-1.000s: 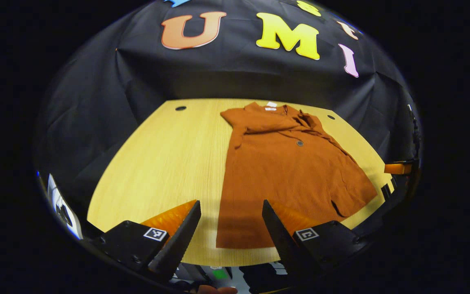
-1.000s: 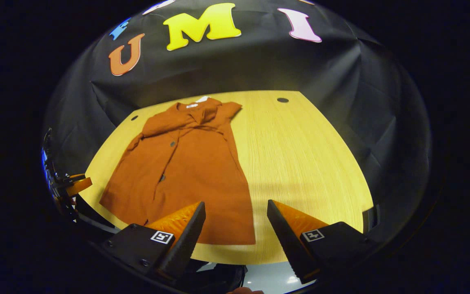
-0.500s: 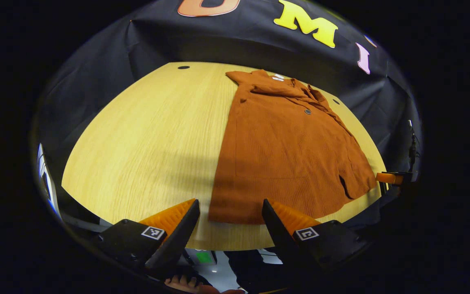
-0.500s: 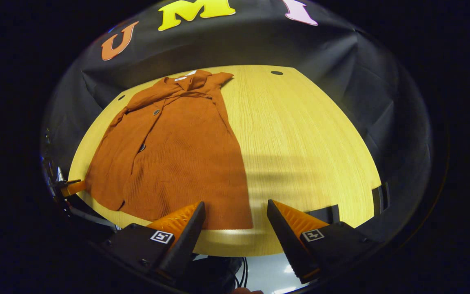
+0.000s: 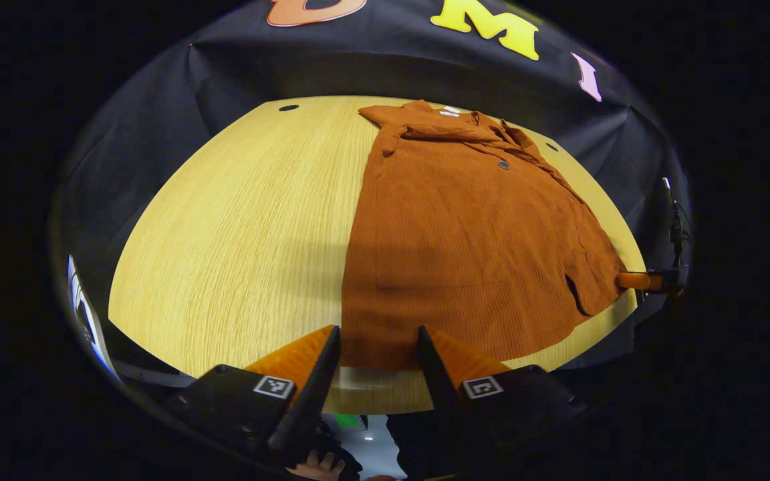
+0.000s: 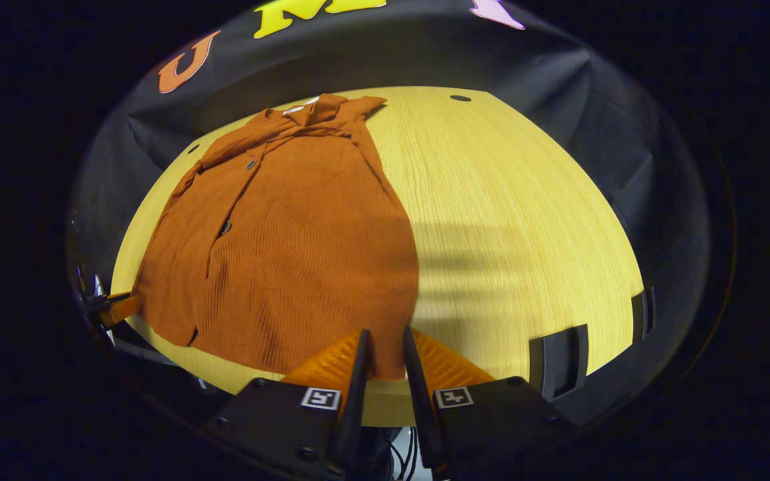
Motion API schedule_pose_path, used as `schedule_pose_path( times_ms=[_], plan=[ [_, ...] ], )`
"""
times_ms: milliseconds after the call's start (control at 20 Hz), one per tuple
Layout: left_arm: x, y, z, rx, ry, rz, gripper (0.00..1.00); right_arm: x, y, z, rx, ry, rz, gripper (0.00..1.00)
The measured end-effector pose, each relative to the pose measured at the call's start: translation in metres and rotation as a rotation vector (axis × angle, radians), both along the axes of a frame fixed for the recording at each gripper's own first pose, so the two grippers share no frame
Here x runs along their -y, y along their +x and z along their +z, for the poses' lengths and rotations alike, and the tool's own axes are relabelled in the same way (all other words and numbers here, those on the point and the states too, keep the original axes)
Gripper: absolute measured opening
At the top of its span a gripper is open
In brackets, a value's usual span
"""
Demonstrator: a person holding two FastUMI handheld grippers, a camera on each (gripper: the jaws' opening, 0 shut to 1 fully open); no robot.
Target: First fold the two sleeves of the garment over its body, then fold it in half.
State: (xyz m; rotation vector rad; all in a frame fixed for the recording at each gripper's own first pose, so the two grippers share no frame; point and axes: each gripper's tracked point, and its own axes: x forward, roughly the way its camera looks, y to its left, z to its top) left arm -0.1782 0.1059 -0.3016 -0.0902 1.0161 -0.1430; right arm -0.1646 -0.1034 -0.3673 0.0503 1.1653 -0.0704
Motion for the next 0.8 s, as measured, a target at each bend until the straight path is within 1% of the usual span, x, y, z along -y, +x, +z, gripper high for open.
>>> schedule_pose_path(
  times_ms=[50,100,150,200,250,350,550,600,650,800],
  plan=[
    [0.002,0.000,-0.001,-0.004,-0.008,-0.006,0.57,-0.002,0.006,0.001,0.002,0.012,-0.002,0.36],
    [0.006,0.000,-0.001,-0.010,-0.020,-0.007,0.37,-0.003,0.001,0.001,-0.008,0.017,-0.017,0.21],
    [0.007,0.001,0.001,-0.007,-0.009,-0.010,0.17,-0.003,0.001,0.001,-0.014,0.020,-0.019,0.06],
    [0.008,0.002,0.002,0.002,-0.007,-0.014,0.12,-0.003,0.003,0.004,-0.014,0.025,-0.019,0.06],
    [0.009,0.003,0.006,0.009,-0.019,-0.016,0.07,-0.005,0.004,0.008,-0.010,0.033,-0.020,0.06],
    [0.012,0.009,0.019,0.037,-0.045,-0.017,0.04,-0.008,0.009,0.018,0.006,0.052,-0.025,0.06],
    [0.010,0.033,0.049,0.092,-0.069,-0.009,0.03,-0.011,0.027,0.044,0.058,0.098,-0.053,0.06],
    [0.012,0.041,0.059,0.113,-0.075,-0.008,0.03,-0.012,0.037,0.050,0.079,0.110,-0.061,0.06],
    [0.015,0.049,0.068,0.134,-0.078,-0.010,0.03,-0.013,0.042,0.061,0.094,0.126,-0.062,0.01],
    [0.022,0.074,0.101,0.199,-0.085,-0.017,0.03,-0.018,0.074,0.096,0.171,0.158,-0.063,0.01]
  ],
)
